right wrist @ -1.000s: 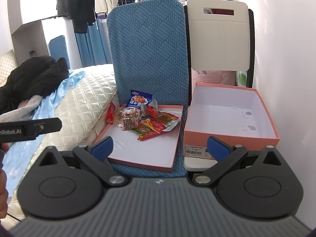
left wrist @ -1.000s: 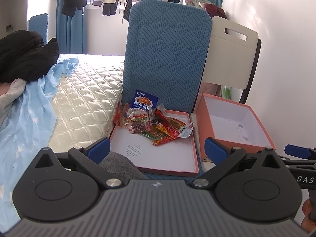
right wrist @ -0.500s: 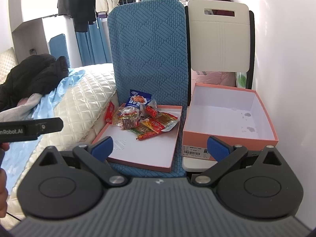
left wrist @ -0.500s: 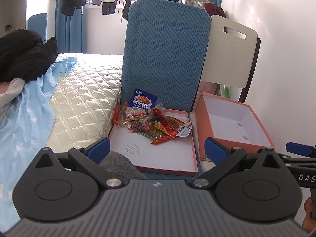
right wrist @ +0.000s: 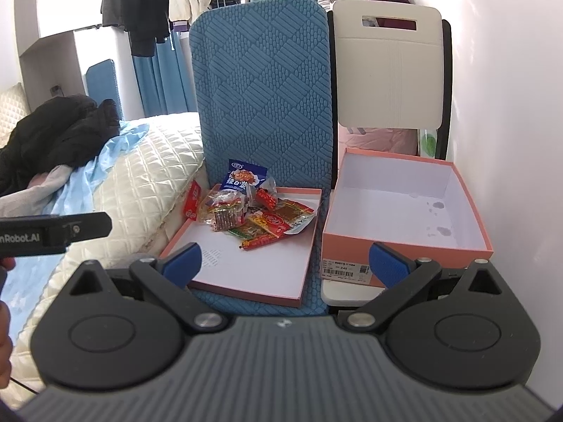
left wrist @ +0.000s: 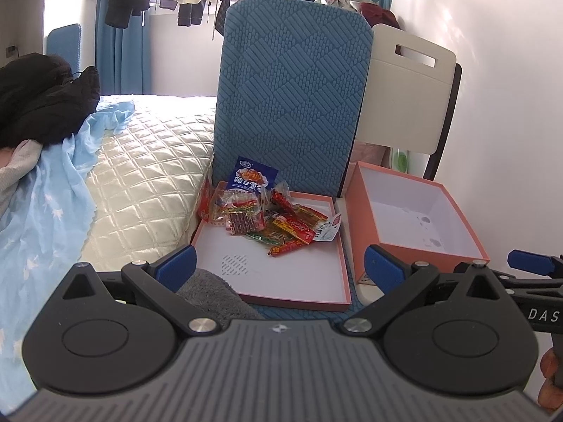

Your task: Organize snacks

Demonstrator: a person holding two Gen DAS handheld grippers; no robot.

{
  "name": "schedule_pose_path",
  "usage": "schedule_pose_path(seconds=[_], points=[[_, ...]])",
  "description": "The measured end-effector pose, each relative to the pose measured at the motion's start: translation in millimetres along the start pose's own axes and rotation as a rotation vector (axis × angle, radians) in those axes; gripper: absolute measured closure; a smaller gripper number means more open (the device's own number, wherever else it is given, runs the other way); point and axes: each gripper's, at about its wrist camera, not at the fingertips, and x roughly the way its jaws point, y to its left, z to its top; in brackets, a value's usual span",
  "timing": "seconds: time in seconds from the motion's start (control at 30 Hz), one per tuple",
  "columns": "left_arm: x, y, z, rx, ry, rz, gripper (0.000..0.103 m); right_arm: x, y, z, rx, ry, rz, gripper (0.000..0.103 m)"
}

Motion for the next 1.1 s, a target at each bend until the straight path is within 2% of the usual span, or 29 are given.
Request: schedule_pose_path(seconds=[0.67, 0.93, 1.1], points=[[11, -3, 1, 0.01, 0.027, -0.01, 0.0, 2, -2, -3, 0.01, 0.015, 0.022, 0.0], [25, -1, -1, 0.002, 0.04, -0.003, 0.0, 11, -10, -7, 0.067, 0.044, 0.017, 0.0], [36, 3, -2, -0.016, 0.054, 0.005, 0.0, 19, -12, -9, 0.079, 0.06, 0.065, 0.0]])
